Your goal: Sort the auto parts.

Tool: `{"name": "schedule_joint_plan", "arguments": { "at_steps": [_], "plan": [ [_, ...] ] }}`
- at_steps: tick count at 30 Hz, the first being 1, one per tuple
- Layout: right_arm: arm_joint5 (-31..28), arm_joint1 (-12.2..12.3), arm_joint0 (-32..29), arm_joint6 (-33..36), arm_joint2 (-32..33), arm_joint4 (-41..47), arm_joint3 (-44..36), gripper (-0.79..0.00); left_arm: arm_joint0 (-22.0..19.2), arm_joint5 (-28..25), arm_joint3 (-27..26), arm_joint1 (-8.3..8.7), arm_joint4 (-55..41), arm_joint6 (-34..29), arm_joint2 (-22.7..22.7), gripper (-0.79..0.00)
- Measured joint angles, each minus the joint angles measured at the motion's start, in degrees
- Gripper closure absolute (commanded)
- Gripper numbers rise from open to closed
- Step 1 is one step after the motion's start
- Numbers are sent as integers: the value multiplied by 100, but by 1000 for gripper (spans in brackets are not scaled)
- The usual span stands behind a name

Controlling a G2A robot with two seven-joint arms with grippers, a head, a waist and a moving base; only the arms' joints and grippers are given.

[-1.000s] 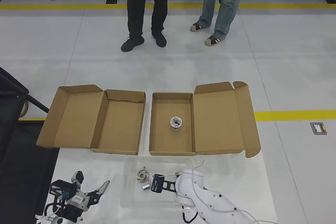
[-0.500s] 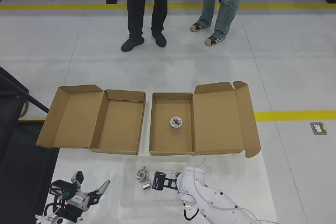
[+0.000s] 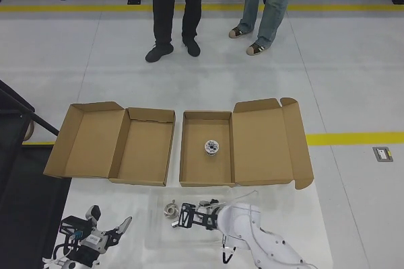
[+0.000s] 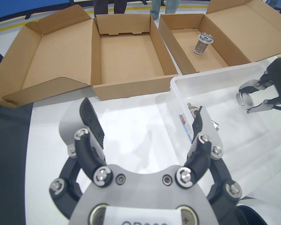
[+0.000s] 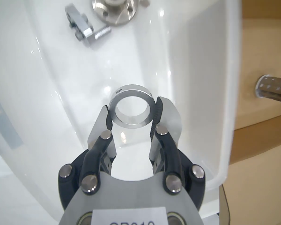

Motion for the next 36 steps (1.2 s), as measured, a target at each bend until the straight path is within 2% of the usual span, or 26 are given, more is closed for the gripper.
{"name": "schedule_joint_plan", "arguments": {
  "at_steps": [5,15,18,21,29,34,36],
  "plan": [
    [2,187,-499,-1291,525,-379,-570,0,0,0,0,0,0,0,0,-785],
    [5,186,-502,-1275,524,-349,-572,0,0,0,0,0,0,0,0,-785],
    [-131,217,-528,-1856,648,-215,-616,0,0,0,0,0,0,0,0,-785],
    [-464,296,-572,-2972,908,-174,-671,0,0,0,0,0,0,0,0,-785],
    [-1370,563,-689,-6809,1565,-580,-320,0,0,0,0,0,0,0,0,-785],
    [-1720,712,-534,-9280,1597,-1164,118,0,0,0,0,0,0,0,0,-785],
    [-1618,786,-432,-10181,1401,-1377,271,0,0,0,0,0,0,0,0,-785]
  ]
}}
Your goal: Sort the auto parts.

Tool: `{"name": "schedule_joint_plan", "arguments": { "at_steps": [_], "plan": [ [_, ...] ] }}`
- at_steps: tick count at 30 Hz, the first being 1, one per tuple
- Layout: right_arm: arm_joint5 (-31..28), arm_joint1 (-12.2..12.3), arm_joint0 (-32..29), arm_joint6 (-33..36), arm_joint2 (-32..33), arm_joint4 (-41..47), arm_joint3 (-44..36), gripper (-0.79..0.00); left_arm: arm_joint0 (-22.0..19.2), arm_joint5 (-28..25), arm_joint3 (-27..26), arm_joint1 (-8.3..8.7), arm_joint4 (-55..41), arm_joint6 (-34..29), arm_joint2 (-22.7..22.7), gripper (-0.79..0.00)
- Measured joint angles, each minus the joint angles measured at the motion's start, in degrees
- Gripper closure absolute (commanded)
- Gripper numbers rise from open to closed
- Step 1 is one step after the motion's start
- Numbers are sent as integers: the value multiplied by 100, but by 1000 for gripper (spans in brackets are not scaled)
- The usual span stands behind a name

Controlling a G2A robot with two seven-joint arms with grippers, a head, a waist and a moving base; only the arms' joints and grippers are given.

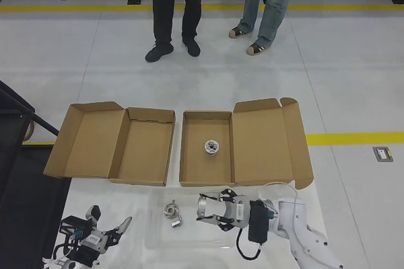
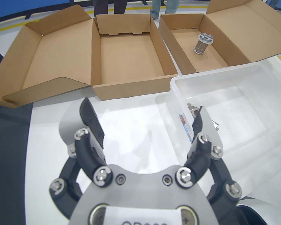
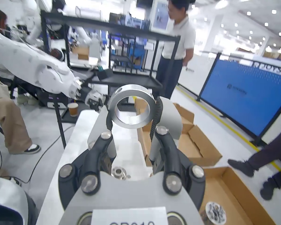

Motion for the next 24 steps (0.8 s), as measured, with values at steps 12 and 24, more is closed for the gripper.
{"name": "schedule_joint_plan", "arguments": {
  "at_steps": [12,24],
  "plan": [
    [664,567,1169,-549,-1294,771,1281,0,0,0,0,0,0,0,0,-785],
    [752,129,2116,4312,-1423,3139,1810,0,0,0,0,0,0,0,0,-785]
  ]
}}
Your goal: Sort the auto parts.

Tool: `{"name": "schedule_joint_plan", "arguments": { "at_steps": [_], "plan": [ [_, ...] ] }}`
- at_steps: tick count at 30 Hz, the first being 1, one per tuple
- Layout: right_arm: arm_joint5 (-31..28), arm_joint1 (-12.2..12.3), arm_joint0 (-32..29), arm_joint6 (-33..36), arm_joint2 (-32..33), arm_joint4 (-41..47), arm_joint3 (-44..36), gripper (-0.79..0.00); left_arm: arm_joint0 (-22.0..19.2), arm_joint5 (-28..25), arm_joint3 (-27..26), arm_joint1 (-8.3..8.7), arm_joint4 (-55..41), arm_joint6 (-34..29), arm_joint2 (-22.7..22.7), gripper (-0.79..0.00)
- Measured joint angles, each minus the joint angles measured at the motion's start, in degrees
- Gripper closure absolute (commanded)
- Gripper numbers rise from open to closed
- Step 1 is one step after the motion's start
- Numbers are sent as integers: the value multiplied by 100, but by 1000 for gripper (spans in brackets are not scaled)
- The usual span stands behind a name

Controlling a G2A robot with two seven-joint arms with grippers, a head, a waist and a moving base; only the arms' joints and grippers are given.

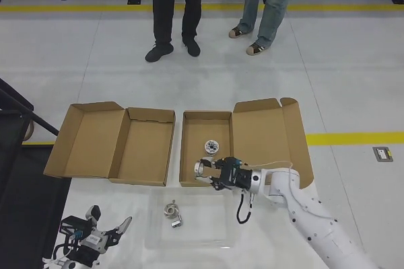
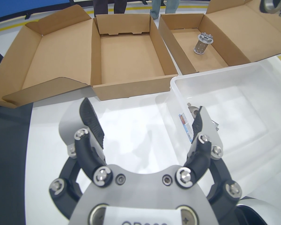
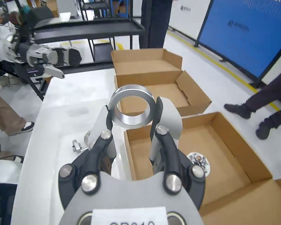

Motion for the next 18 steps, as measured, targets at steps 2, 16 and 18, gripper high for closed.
{"name": "schedule_joint_plan", "arguments": {
  "at_steps": [2,16,18],
  "plan": [
    [123,-103,227,730,-117,400,191,0,0,0,0,0,0,0,0,-785],
    [216,-517,1015,2380,-640,1556,984,0,0,0,0,0,0,0,0,-785],
    [216,-517,1015,2380,-640,1556,984,0,0,0,0,0,0,0,0,-785]
  ]
}}
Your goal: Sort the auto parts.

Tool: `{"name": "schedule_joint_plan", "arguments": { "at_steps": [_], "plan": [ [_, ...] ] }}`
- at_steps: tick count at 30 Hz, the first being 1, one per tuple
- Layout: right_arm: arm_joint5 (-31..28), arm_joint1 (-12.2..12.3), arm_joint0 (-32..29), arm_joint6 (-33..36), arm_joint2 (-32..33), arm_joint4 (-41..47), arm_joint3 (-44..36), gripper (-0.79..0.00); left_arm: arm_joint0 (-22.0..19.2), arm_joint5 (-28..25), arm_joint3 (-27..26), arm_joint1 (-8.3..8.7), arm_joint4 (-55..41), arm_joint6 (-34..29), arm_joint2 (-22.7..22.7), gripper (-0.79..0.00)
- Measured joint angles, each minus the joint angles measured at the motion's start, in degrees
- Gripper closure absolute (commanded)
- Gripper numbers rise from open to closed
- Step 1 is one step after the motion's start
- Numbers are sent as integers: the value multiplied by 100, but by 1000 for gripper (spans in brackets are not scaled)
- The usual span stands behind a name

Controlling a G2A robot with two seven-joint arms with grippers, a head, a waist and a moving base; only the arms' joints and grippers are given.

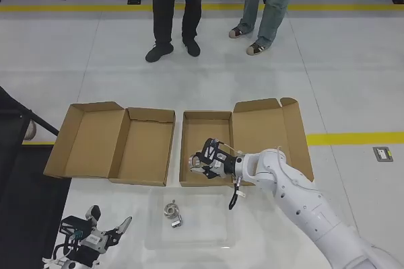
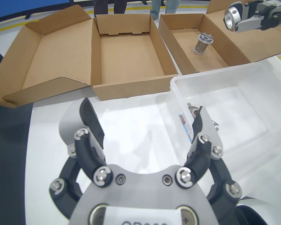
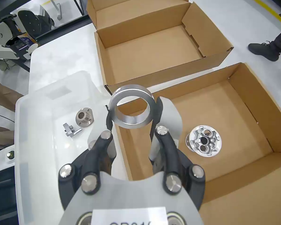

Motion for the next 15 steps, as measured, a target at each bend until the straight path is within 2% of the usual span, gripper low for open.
{"name": "schedule_joint_plan", "arguments": {
  "at_steps": [4,6,9,15],
  "plan": [
    [93,-11,-38,99,-22,-4,-21,0,0,0,0,0,0,0,0,-785],
    [397,-72,-29,520,-110,79,-136,0,0,0,0,0,0,0,0,-785],
    [744,-201,127,1088,-240,324,-171,0,0,0,0,0,0,0,0,-785],
    [1384,-530,532,1812,-531,758,429,0,0,0,0,0,0,0,0,-785]
  ]
}}
